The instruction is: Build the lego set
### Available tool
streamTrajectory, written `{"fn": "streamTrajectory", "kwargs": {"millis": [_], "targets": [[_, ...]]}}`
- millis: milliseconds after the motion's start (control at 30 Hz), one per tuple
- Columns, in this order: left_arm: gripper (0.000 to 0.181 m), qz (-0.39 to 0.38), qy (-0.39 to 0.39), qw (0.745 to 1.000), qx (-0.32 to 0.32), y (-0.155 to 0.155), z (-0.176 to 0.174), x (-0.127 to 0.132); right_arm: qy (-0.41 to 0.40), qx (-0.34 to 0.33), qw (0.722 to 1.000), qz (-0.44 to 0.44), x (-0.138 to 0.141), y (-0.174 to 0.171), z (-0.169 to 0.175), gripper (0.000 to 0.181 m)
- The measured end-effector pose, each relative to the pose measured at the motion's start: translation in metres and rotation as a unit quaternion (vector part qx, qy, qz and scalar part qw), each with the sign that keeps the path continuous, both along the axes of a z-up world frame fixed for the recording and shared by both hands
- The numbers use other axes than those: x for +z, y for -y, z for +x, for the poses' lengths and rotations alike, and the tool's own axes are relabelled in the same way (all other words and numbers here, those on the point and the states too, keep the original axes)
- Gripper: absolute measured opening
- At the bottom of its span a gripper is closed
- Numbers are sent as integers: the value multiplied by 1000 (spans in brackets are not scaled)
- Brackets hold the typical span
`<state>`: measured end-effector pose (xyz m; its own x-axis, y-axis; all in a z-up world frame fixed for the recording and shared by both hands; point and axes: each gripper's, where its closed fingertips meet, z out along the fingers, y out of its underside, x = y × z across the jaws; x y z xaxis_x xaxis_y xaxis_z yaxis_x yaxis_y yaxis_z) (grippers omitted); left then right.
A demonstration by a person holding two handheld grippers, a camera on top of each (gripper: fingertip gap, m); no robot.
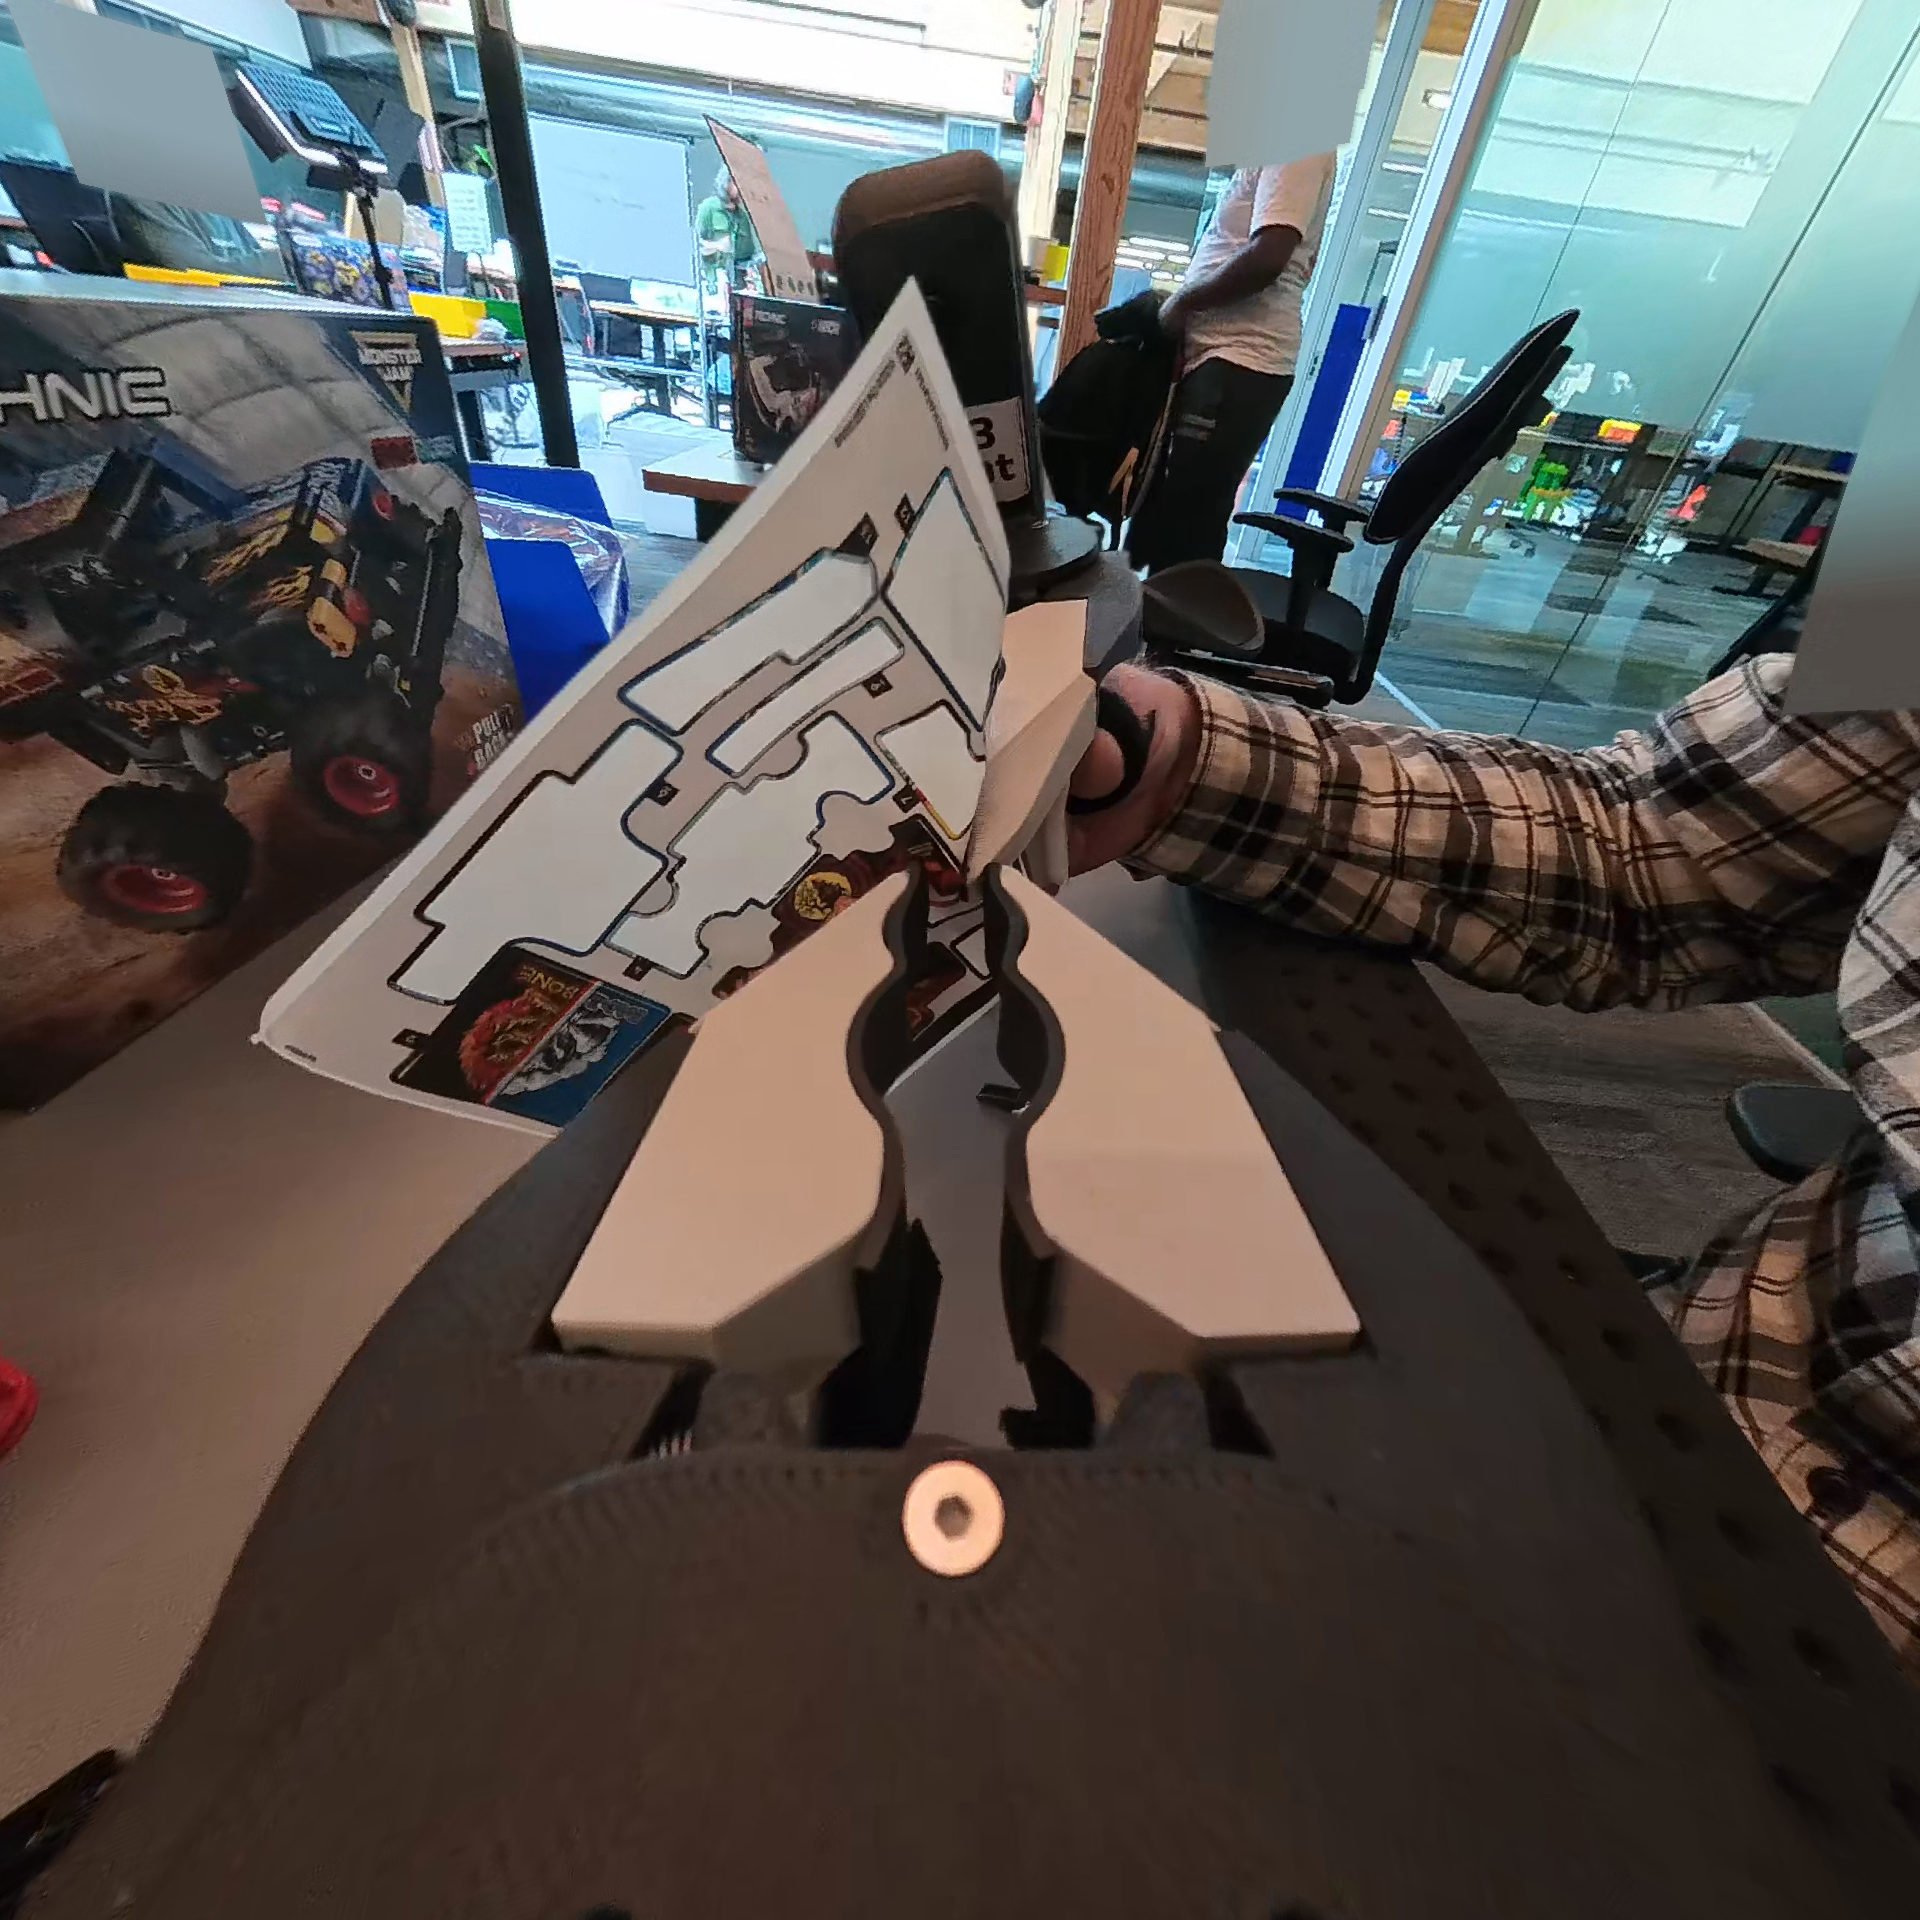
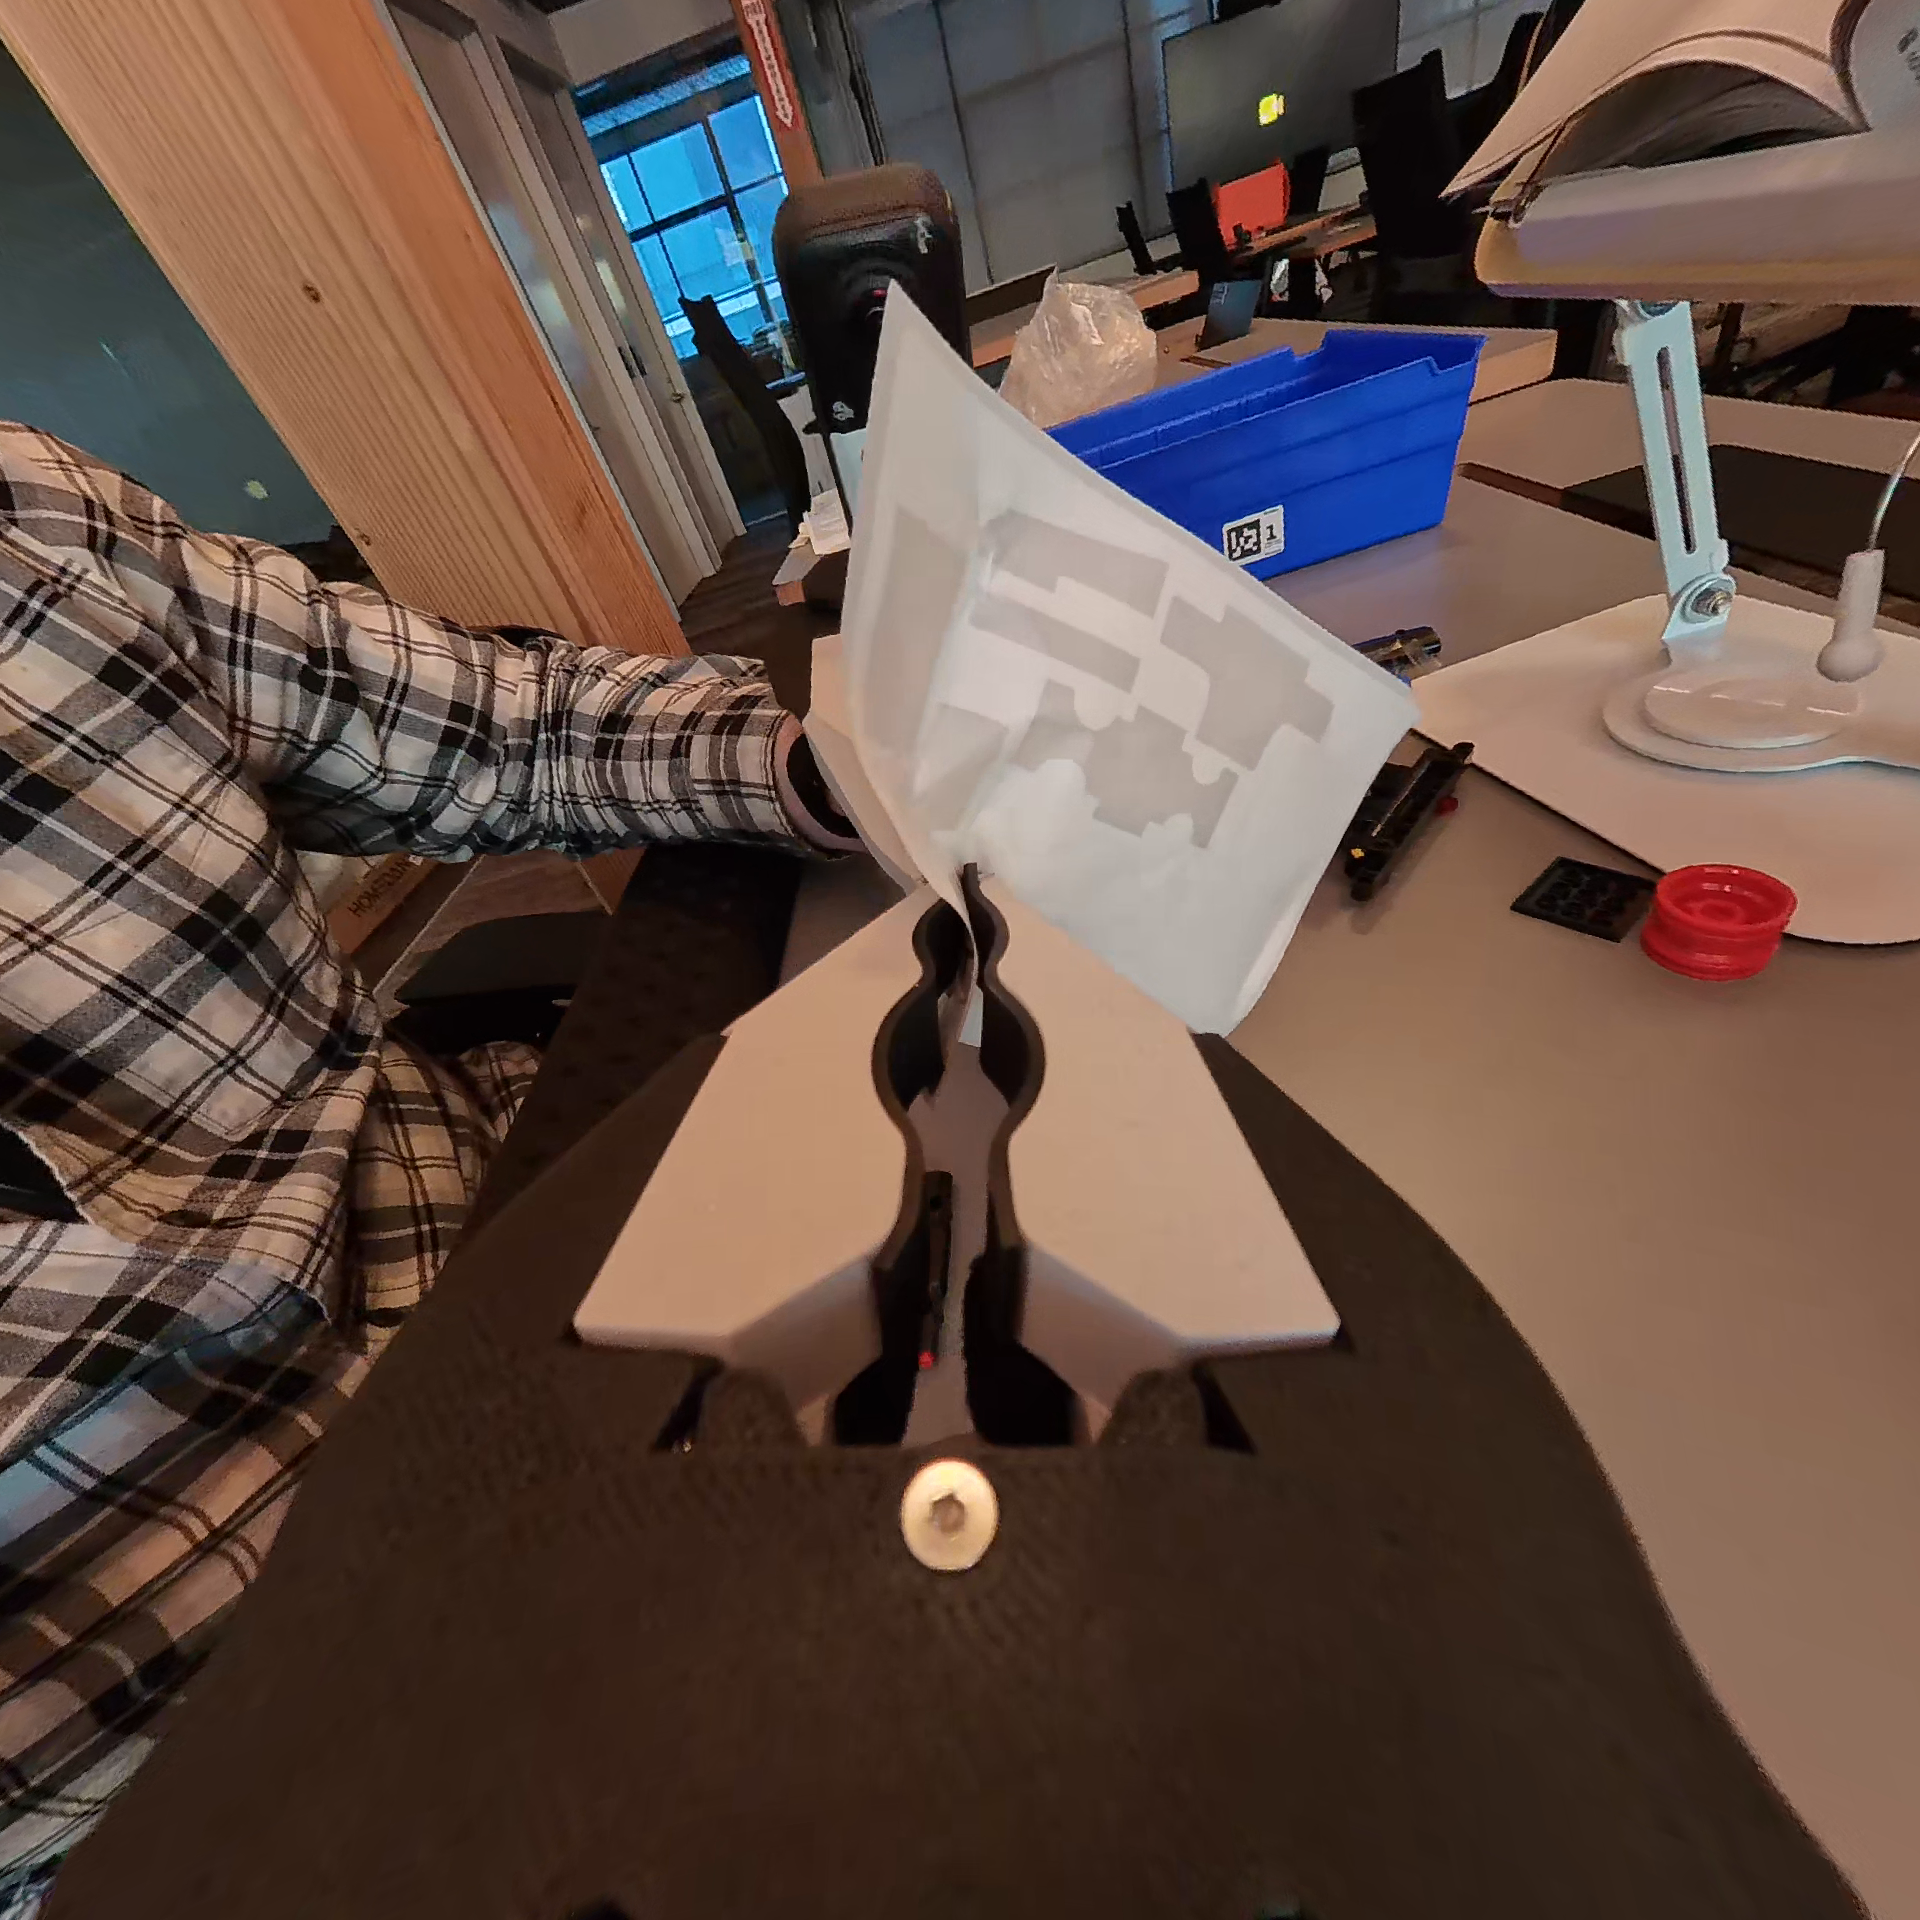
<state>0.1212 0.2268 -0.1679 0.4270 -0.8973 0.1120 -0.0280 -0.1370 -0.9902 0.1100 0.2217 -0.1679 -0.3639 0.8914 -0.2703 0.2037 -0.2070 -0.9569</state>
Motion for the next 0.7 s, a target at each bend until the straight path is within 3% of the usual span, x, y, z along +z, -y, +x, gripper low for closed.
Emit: {"fn": "streamTrajectory", "kwargs": {"millis": [700], "targets": [[0, -75, 70, 993, -62, 7, -2, 2, -5, 11, 1000, 24, 2, 6, 2, 0]]}}
